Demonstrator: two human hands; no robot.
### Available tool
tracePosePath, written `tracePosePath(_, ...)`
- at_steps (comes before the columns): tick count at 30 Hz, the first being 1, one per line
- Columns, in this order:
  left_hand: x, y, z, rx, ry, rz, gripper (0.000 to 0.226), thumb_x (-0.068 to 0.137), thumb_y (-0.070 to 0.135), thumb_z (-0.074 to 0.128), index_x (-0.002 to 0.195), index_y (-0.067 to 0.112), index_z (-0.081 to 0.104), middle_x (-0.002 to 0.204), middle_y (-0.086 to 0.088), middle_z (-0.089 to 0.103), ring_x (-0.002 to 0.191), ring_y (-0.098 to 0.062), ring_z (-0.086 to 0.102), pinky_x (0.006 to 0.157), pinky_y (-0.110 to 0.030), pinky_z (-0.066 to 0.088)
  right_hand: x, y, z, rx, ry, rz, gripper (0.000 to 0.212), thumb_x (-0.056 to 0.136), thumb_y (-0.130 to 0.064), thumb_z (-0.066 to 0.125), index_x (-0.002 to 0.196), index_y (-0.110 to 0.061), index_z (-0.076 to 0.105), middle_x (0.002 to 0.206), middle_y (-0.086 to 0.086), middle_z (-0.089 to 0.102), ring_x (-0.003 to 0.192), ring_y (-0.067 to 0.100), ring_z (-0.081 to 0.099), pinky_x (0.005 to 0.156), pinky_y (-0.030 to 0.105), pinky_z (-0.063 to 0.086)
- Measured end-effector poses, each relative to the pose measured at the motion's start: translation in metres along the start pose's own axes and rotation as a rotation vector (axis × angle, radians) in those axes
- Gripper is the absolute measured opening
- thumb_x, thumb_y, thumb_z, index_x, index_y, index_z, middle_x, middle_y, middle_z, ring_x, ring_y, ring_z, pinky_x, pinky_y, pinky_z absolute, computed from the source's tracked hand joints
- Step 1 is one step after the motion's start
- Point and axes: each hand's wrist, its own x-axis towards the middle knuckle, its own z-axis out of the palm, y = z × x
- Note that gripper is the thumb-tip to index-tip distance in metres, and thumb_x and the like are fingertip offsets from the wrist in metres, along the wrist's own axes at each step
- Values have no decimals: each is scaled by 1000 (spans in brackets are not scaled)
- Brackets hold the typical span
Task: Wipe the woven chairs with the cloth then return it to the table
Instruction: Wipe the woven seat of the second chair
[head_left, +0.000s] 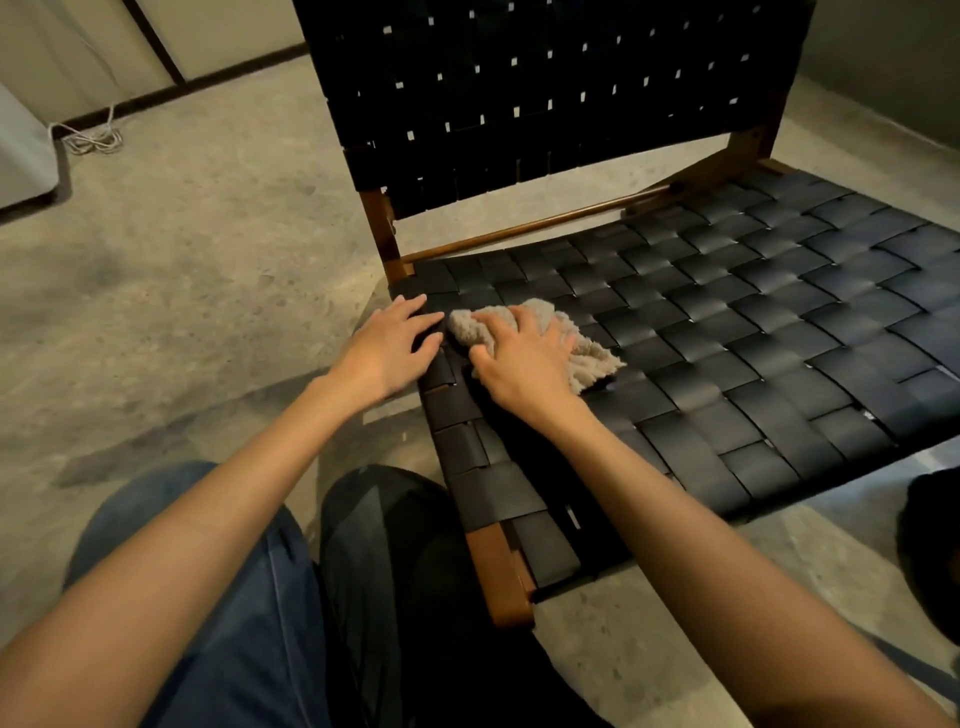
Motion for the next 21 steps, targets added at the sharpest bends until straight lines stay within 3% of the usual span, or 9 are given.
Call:
tracePosePath(3, 18, -9, -4, 68, -1, 35, 45, 100, 37, 37, 142, 23, 41, 154, -3, 28, 144, -23, 19, 118, -40, 16, 30, -8, 6, -1, 10, 46, 47, 94, -38, 41, 141, -33, 39, 153, 5, 25, 139, 45, 12, 112, 63, 4)
tracePosePath(6, 35, -22, -3, 110, 56, 111, 44, 99, 40, 38, 140, 24, 45, 148, -1, 39, 137, -21, 33, 111, -40, 31, 55, -12, 12, -35, 35, 36, 46, 95, -38, 40, 141, -34, 37, 152, 3, 26, 137, 42, 17, 112, 60, 11)
tracePosePath(9, 50, -35, 0, 122, 130, 222, 43, 97, 41, 40, 134, 24, 52, 134, 1, 51, 122, -18, 44, 96, -40, 44, 66, -7, 14, -80, 67, -15, 47, 95, -39, 41, 142, -35, 37, 148, 3, 32, 130, 37, 29, 110, 50, 22)
tracePosePath(13, 64, -46, -6, 119, 148, 314, 40, 93, 41, 46, 126, 23, 59, 111, 0, 58, 103, -18, 49, 79, -39, 49, 63, -1, 19, -26, 166, -52, 47, 92, -34, 46, 139, -34, 44, 145, 3, 39, 129, 29, 30, 108, 36, 15)
tracePosePath(17, 65, -46, -25, 82, 7, 328, 38, 95, 37, 46, 129, 24, 56, 117, 2, 58, 108, -17, 48, 84, -36, 48, 57, -10, 19, -14, 252, -46, 46, 89, -29, 52, 135, -32, 51, 141, 3, 46, 128, 21, 33, 108, 33, 16)
tracePosePath(21, 63, -36, -61, 11, -200, 223, 38, 98, 31, 43, 135, 24, 51, 137, 1, 52, 126, -18, 45, 97, -35, 42, 54, -23, 1, -34, 46, 81, 49, 91, -25, 52, 139, -31, 46, 149, 6, 36, 130, 30, 29, 109, 39, 22)
